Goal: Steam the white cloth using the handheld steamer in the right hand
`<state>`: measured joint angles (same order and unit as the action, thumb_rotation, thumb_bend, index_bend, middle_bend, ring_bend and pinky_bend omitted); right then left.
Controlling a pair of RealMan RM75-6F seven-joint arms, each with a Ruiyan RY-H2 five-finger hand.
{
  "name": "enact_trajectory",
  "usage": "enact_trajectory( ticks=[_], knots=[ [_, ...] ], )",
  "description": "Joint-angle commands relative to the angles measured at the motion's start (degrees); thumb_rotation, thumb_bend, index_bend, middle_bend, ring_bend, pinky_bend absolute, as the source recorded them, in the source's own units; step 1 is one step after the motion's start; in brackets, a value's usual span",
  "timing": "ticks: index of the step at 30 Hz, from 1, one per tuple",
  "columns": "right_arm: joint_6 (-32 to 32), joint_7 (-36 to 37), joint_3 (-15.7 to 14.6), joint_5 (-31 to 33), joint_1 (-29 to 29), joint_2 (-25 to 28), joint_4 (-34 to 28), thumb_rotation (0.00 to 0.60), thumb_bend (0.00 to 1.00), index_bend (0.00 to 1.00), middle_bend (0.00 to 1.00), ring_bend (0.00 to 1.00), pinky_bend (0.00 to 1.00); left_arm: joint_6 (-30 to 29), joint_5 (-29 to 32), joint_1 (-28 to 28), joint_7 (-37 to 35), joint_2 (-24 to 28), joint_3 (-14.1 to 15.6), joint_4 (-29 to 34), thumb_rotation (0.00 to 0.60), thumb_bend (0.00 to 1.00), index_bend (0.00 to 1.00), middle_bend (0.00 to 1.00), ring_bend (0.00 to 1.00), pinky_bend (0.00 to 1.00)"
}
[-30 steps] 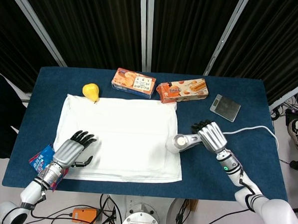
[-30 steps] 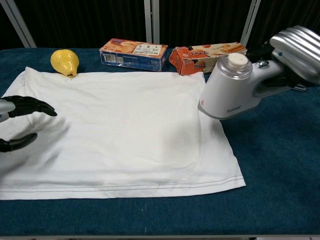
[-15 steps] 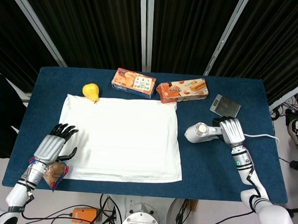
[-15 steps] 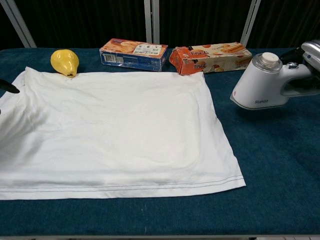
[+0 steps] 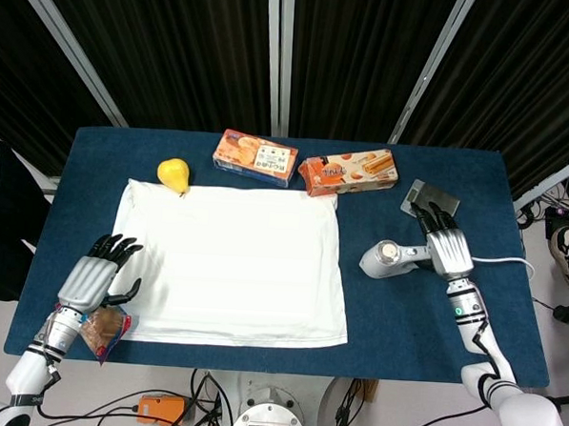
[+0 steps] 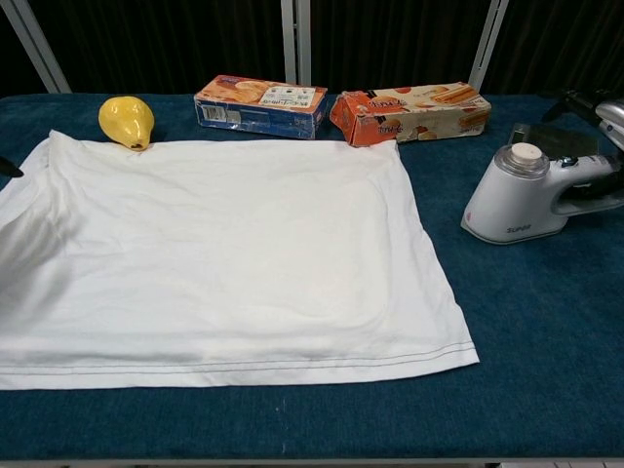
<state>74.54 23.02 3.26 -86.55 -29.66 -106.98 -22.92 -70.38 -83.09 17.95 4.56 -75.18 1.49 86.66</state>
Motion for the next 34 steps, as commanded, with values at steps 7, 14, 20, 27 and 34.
enact_trajectory(
  ticks=[7, 14, 20, 27, 34],
  knots=[
    [0.76, -4.72, 0.08, 0.44, 3.16, 10.54, -16.8, 0.6, 0.0, 0.0, 0.1, 0.0, 0.07, -0.77, 1.03, -1.07, -0.3, 1.34, -0.42, 0.43, 0.207, 0.36, 0.14, 0.1, 0.0, 0.0],
    [6.24, -10.61, 1.27, 1.3, 7.37, 23.23, -37.06, 0.6, 0.0, 0.0, 0.1, 0.02, 0.16, -3.46, 3.75, -3.53, -1.46, 4.02, -1.63, 0.67, 0.207, 0.36, 0.14, 0.1, 0.0, 0.0],
    [8.59, -18.72, 1.54, 5.01, 12.79, 36.59, -55.73, 0.6, 0.0, 0.0, 0.1, 0.03, 0.18, -6.07, 6.75, -6.2, -3.46, 6.41, -3.0, 0.12, 0.207, 0.36, 0.14, 0.1, 0.0, 0.0],
    [9.16, -19.8, -0.2, 7.86, 18.34, 47.86, -68.77, 0.6, 0.01, 0.0, 0.1, 0.0, 0.1, -9.82, 7.74, -9.93, -4.75, 9.53, -2.97, 0.83, 0.21, 0.36, 0.14, 0.1, 0.0, 0.0],
    [14.4, -18.73, -0.86, 5.52, 22.62, 48.35, -71.16, 0.6, 0.02, 0.0, 0.1, 0.0, 0.09, -13.5, 6.4, -13.18, -5.53, 10.99, -2.2, 2.41, 0.211, 0.36, 0.14, 0.1, 0.0, 0.0]
  ],
)
